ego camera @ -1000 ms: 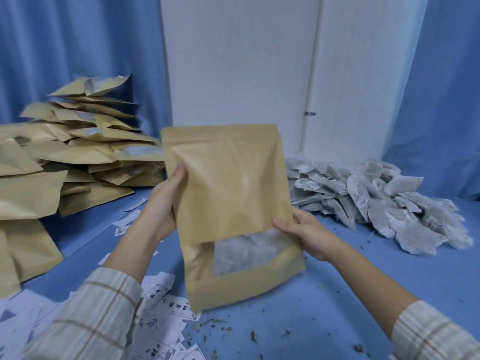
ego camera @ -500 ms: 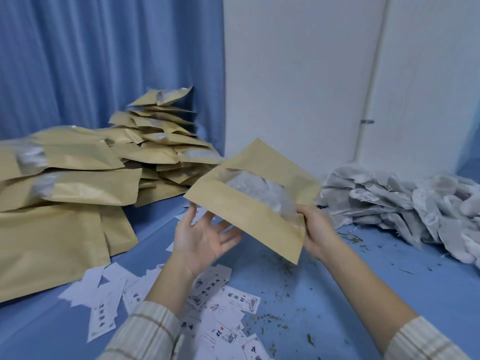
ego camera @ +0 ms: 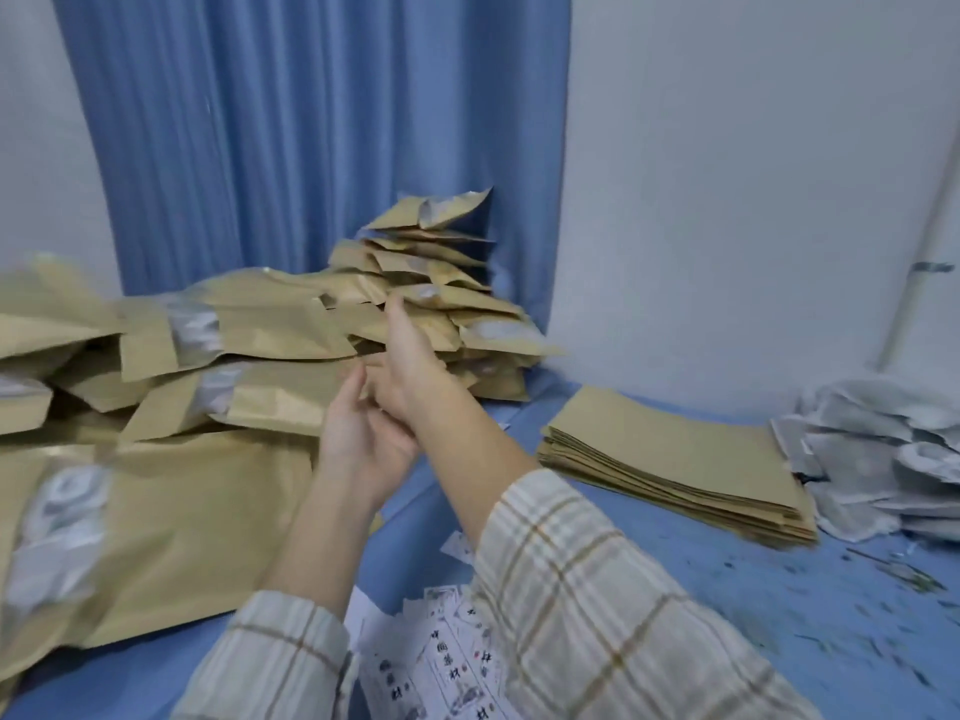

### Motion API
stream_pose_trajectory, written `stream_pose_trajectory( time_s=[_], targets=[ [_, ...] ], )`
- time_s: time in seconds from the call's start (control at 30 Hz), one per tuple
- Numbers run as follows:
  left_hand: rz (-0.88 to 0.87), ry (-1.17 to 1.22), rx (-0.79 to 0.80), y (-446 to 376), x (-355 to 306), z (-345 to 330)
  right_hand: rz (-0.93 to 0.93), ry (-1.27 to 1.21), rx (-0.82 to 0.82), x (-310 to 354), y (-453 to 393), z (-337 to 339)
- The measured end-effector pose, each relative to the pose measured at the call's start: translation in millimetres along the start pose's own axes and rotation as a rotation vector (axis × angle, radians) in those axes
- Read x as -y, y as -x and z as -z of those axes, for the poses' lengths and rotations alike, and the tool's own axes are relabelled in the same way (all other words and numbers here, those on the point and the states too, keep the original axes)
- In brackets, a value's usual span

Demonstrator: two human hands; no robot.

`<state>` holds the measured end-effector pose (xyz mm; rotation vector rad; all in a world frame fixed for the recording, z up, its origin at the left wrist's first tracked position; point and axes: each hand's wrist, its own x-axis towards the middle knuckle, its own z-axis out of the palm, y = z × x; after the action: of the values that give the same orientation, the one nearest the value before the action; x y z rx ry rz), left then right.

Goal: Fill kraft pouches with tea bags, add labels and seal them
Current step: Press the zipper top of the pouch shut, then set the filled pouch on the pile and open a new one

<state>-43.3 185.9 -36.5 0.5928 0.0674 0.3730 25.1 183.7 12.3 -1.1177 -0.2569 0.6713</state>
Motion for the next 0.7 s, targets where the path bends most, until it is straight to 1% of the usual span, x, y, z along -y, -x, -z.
stream_pose_trajectory(
  time_s=[0.03,0.07,0.17,0.23,0.27,0.3,0.4,0.5,0.57,0.6,0.7],
  targets=[
    [0.026,-0.019,-0.011,-6.3,8.4,-3.4,0.013,0.055,-0.057,-1.8,-5.0,11.7],
    [0.056,-0.024,-0.02,-12.5,19.8,-7.4,0.022,0.059,-0.079,-1.9,-6.8,25.8],
    [0.149,-0.023,-0.01,-27.9,56.6,-15.7,0.06,-0.044,-0.067,3.4,-3.3,70.8],
    [0.197,-0.065,-0.003,-35.9,85.5,-18.1,0.073,0.024,-0.118,4.3,0.6,103.6],
    [0.222,-0.109,-0.004,-40.2,100.7,-18.9,0.088,0.106,-0.155,3.5,2.1,121.0],
    [0.251,-0.161,-0.006,-44.4,115.3,-19.6,0.117,0.243,-0.214,1.6,3.1,140.1],
    [0.347,-0.3,-0.036,-56.5,154.0,-21.8,0.273,0.772,-0.395,-5.9,4.6,208.8],
    [0.413,-0.284,-0.118,-71.4,185.7,-17.0,0.328,1.24,-0.544,-10.7,6.4,278.0],
    [0.428,-0.264,-0.187,-82.3,203.2,-13.2,0.267,1.547,-0.564,-15.9,5.4,316.5],
    [0.431,-0.255,-0.205,-86.5,210.9,-12.2,0.205,1.662,-0.563,-18.4,5.6,329.7],
    [0.452,-0.203,-0.218,-93.0,232.5,-15.0,0.051,1.882,-0.522,-29.4,5.7,354.5]
  ],
)
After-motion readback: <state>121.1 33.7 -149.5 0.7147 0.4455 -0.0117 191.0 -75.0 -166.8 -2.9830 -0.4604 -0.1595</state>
